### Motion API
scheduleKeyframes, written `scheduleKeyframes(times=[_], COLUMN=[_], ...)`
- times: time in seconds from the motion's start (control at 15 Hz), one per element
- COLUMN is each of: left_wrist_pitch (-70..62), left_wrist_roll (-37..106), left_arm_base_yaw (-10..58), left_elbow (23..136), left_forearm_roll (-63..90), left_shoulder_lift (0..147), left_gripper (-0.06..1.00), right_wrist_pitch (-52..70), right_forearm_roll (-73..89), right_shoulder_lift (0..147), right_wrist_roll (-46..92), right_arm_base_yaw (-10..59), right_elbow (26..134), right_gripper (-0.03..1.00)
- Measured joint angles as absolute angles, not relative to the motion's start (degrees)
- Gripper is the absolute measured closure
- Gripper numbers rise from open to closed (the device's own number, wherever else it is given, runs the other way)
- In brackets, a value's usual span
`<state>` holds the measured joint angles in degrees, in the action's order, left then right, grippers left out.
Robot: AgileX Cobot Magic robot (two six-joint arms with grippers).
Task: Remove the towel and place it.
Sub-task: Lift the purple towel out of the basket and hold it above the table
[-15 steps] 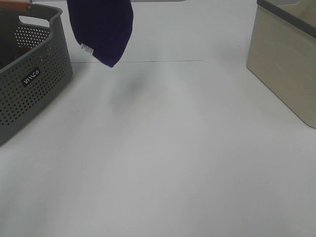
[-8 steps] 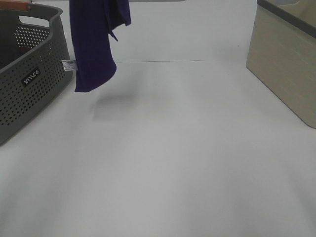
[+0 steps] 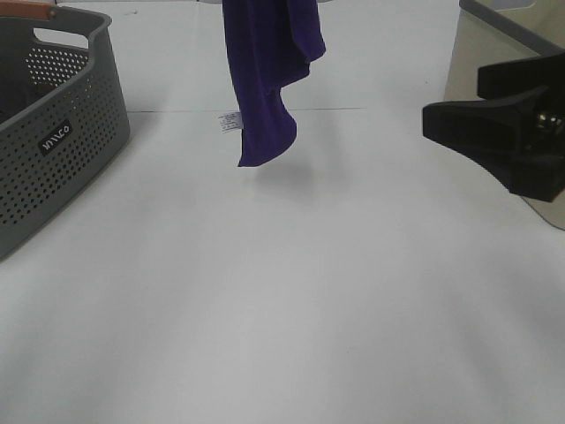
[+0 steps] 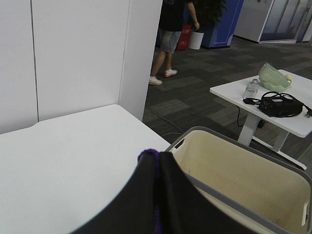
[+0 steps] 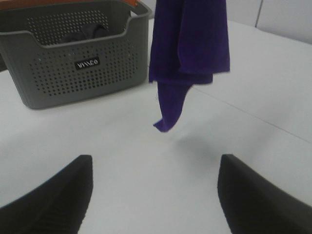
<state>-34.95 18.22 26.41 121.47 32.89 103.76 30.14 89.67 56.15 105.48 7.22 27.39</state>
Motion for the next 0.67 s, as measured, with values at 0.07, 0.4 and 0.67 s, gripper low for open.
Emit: scheduleKeyframes(times=[0.07,0.4,0.67], left_wrist_pitch=[-34.95,-35.87,-37.18], left_wrist_roll=[18.33,18.33,18.33], left_arm_base_yaw=[26.41,26.41,26.41], left_elbow=[121.47,121.47,121.47], left_forearm_roll=[32.89,32.89,32.89], left_shoulder_lift=[103.76,103.76,103.76], left_gripper=[0.94,0.94,0.94], right_wrist_pitch=[32.03,35.18,29.22], right_forearm_roll=[95.80,99.35,99.58], right_shoulder_lift=[59.19,68.12,70.07], right_wrist_roll=[114.71,128.46,120.84], right_arm_base_yaw=[7.22,7.22,8.31], right_elbow=[27.39,28.19,33.40], right_gripper=[0.32,0.32,0.32])
